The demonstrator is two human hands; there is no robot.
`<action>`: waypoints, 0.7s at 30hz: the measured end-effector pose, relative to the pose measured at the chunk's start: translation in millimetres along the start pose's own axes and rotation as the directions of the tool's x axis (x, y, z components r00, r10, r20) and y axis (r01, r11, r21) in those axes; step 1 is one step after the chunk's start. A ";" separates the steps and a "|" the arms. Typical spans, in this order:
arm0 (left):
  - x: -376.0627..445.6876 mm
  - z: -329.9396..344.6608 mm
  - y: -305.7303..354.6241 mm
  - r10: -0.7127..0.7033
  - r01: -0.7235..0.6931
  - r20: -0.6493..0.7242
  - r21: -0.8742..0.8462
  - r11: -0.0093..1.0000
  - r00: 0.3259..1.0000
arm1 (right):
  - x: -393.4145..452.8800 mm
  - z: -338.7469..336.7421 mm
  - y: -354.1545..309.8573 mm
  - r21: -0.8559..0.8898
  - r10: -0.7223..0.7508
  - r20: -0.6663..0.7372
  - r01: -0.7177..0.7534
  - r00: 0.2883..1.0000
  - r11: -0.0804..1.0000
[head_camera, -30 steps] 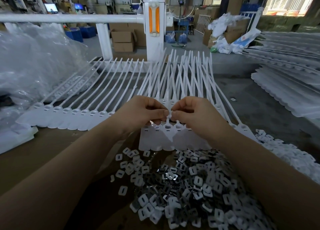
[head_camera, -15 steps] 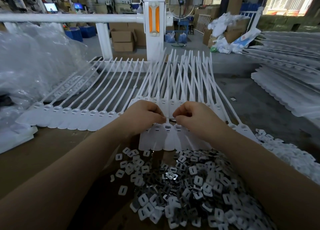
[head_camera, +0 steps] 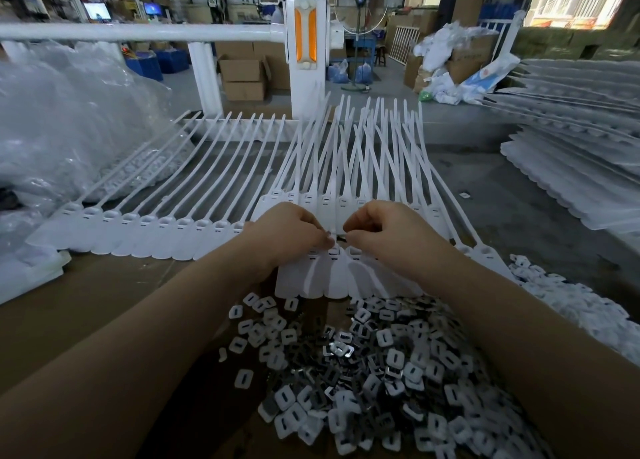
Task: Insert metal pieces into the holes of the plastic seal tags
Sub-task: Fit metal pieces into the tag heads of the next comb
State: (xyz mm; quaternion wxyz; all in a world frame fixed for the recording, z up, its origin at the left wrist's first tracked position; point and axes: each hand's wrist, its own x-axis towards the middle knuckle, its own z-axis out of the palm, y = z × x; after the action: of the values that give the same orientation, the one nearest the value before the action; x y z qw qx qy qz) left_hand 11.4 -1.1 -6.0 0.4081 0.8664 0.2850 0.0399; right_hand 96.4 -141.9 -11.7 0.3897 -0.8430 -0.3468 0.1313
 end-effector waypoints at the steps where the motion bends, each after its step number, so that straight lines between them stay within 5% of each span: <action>1: 0.4 -0.3 -0.6 -0.013 0.013 0.007 -0.040 0.999 1.000 | 0.0 -0.1 -0.1 0.002 0.000 0.000 0.000 1.000 1.000; 21: 2.1 -2.8 3.2 0.004 -0.008 0.056 0.059 0.998 0.998 | -0.7 0.3 1.8 -0.005 0.000 0.003 0.000 1.000 1.000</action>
State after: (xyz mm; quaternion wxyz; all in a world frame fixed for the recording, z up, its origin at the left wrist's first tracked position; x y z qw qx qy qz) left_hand 13.7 0.4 -2.2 0.3901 0.8797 0.2719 0.0084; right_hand 96.6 -143.0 -13.3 0.3869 -0.8438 -0.3478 0.1318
